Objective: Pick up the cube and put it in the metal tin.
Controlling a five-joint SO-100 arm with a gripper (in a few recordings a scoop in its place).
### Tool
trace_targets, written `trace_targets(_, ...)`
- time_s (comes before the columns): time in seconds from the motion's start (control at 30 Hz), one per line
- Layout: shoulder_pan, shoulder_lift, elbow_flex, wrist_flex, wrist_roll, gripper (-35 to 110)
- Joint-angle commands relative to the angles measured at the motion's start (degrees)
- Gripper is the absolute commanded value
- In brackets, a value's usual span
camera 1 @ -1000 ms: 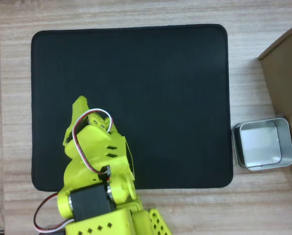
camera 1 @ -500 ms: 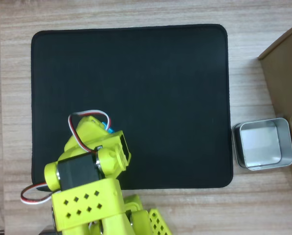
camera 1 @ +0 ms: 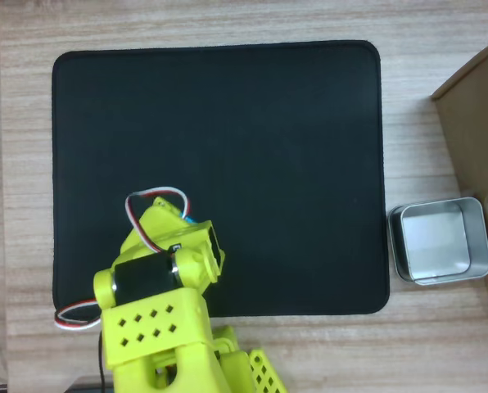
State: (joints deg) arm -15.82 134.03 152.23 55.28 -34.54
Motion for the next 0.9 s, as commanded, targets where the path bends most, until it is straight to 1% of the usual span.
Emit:
trace_targets(0.0,-0.88,0.70,0.62,0.18,-1.49,13)
trace_targets(0.23,-0.79,1.58,0.62,0.18,-2.64,0)
trace_targets(0.4,0.79,4.75,-0.97,-0.09,-1.58,0)
trace_targets(0.6,7.12,6.68,-5.54,0.09,-1.23,0)
trace_targets(0.8,13.36,4.13,-14.33,3.43,2.72,0)
trace_targets(0.87,15.47,3.60,-18.37,6.68,4.13,0)
